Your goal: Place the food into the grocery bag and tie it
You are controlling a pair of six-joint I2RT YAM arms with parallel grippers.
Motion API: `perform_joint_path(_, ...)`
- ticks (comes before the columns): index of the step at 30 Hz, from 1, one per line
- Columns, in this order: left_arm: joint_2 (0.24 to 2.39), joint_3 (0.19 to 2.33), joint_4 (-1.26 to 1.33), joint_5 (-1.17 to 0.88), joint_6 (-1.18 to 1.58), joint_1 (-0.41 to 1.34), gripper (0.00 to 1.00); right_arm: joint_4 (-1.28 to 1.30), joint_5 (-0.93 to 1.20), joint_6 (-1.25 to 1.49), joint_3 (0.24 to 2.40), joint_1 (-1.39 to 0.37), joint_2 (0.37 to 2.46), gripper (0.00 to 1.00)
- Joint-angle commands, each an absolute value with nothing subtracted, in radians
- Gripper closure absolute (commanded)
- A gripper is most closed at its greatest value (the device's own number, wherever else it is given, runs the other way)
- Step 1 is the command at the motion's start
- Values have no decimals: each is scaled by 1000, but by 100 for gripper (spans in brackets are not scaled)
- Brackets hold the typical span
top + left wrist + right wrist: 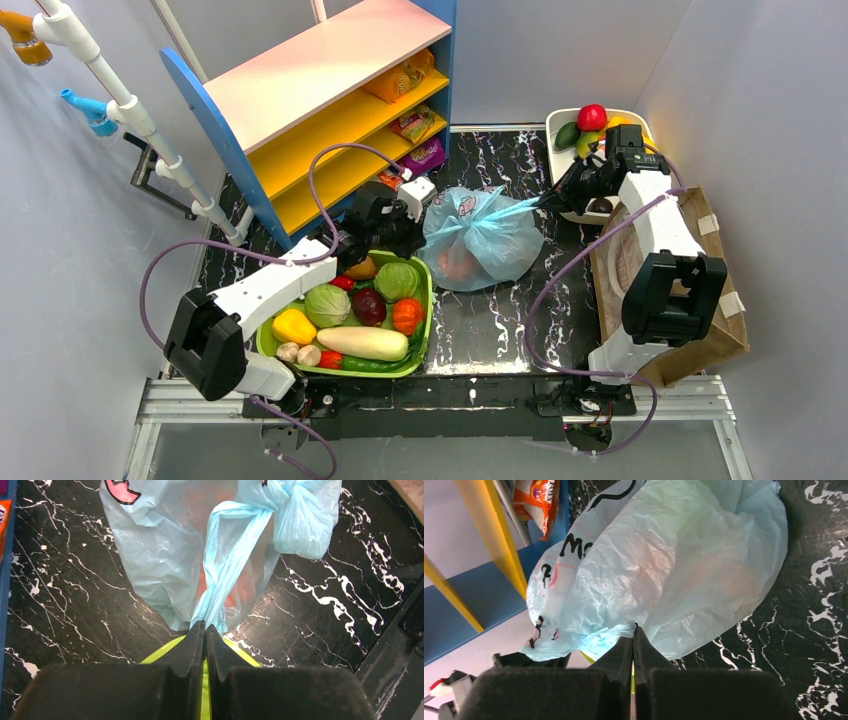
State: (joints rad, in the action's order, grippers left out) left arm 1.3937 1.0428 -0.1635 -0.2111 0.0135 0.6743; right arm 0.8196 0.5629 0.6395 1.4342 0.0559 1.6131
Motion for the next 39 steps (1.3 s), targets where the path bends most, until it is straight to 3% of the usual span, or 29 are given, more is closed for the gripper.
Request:
perform_joint_path(1,1404,1025,-248,-128,26,626,100,738,433,552,1435,85,1628,99)
perform_joint_path(18,1511,976,-174,-153,63,623,100,804,379,413,1420,44,1798,99)
perform_joint_path(29,1489,998,-225,-137,63,623,100,835,408,402,1440,31,1775,99)
perform_joint_path(37,1469,1072,-301,-206,18,623,80,1000,412,385,1618,8,1799,98)
perform_joint_path(39,1460,1079,-316,-213,12,623,78,1020,411,388,1651,3,1793,87)
